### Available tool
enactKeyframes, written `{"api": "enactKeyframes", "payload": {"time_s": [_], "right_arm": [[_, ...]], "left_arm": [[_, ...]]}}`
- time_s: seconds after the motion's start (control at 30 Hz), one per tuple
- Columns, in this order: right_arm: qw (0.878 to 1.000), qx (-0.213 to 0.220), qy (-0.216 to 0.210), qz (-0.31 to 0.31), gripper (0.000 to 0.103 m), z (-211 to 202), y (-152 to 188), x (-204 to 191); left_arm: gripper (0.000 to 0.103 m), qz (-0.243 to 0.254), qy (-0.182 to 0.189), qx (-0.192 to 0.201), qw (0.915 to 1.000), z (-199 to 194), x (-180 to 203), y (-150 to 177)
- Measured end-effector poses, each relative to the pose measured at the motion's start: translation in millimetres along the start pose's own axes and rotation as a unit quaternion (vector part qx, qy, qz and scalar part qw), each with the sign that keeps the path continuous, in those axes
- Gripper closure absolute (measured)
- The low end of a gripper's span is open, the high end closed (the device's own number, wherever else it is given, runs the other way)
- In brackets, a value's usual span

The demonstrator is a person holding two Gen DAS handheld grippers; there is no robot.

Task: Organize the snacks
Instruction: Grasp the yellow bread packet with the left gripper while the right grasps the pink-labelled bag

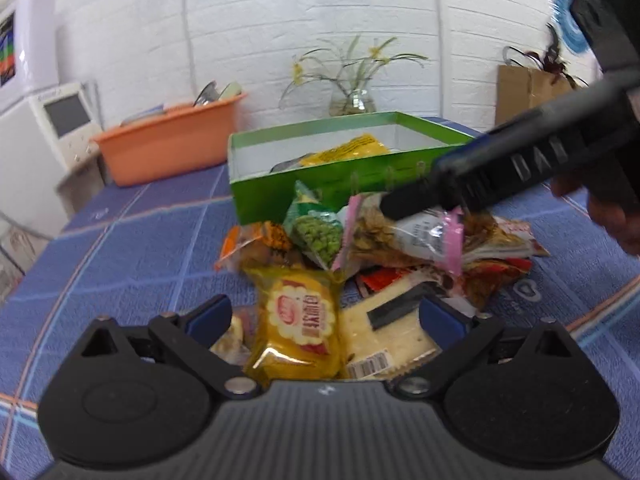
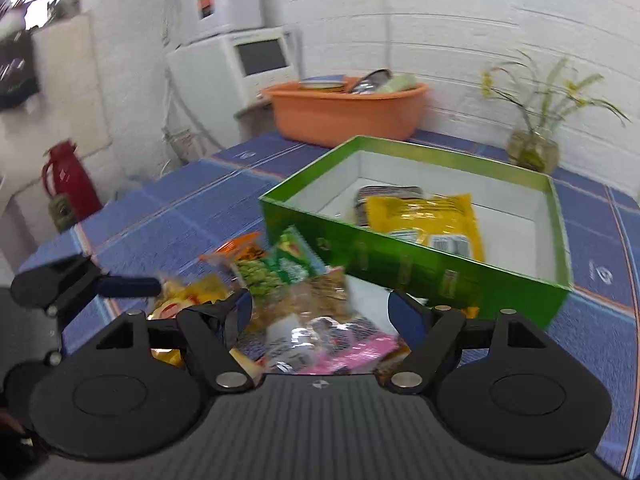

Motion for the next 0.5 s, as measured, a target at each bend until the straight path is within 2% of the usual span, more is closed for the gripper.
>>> {"api": "enactKeyframes", "payload": {"time_s": [0.13, 0.2, 0.3, 0.4, 0.43, 0.47, 0.5], "right_arm": [[0.993, -0.035, 0.053, -0.100, 0.000, 22, 7, -8], [0.989, -0.057, 0.074, -0.114, 0.000, 31, 13, -2], [0.992, -0.050, 0.060, -0.103, 0.000, 30, 16, 3], [0.996, -0.031, 0.035, -0.075, 0.000, 21, 16, 5], [0.997, -0.028, 0.030, -0.065, 0.000, 18, 16, 6], [0.998, -0.025, 0.027, -0.056, 0.000, 15, 17, 4], [0.998, -0.022, 0.027, -0.051, 0.000, 13, 18, 5]], "left_arm": [[0.005, -0.004, 0.007, 0.010, 0.9999, 2, -6, 2], [0.005, 0.005, 0.010, 0.007, 0.9999, 3, -3, 4], [0.005, 0.005, 0.026, 0.001, 0.9997, 3, 3, 5], [0.013, -0.022, 0.047, -0.012, 0.9986, 5, -1, 7], [0.027, -0.039, 0.059, -0.017, 0.9973, 6, -4, 7], [0.047, -0.052, 0.063, -0.023, 0.9964, 6, -8, 8], [0.059, -0.063, 0.067, -0.032, 0.9952, 8, -14, 10]]}}
Point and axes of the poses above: each gripper's, at about its wrist camera, not at the fingertips, and z roughly the way its jaws point, x to its right, y to its underside, the point moved 9 cm from there along z, roughly the way its jaws point, and after that the axes turned 1 degree about z, right-handed, at the moved point
